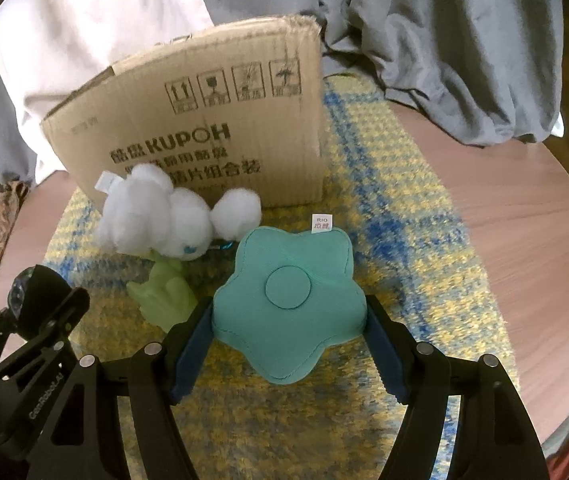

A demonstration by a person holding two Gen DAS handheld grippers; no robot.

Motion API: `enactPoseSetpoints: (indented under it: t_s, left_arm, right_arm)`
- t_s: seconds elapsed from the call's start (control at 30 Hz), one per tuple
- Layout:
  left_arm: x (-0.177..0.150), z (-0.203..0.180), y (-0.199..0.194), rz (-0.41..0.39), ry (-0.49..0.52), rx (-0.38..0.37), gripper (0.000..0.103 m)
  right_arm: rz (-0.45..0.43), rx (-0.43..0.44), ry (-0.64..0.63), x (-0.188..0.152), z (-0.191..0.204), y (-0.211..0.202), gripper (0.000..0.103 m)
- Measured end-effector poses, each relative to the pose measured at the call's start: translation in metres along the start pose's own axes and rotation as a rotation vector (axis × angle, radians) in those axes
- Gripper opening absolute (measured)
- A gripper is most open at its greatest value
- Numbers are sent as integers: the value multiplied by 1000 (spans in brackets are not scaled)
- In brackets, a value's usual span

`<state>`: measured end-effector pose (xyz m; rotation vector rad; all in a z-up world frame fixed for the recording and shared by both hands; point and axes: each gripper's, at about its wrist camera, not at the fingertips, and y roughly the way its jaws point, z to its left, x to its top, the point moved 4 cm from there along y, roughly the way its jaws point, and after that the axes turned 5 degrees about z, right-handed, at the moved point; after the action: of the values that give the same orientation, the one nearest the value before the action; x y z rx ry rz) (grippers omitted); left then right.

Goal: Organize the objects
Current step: 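Lift the star plush and green ball and carry both over the box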

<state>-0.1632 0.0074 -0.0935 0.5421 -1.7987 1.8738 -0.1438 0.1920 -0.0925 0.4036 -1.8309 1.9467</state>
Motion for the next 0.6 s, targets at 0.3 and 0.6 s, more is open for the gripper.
enactPoseSetpoints:
  t_s: [0.3,0.6]
  left_arm:
    - [19,-6,-28,-52,15,-12,63]
    - [36,-10,-48,-100,23,-24,63]
  right_arm:
    - [-58,-1,4,13,-4,-28,72]
    - [-110,-3,4,26,-5,-54,72]
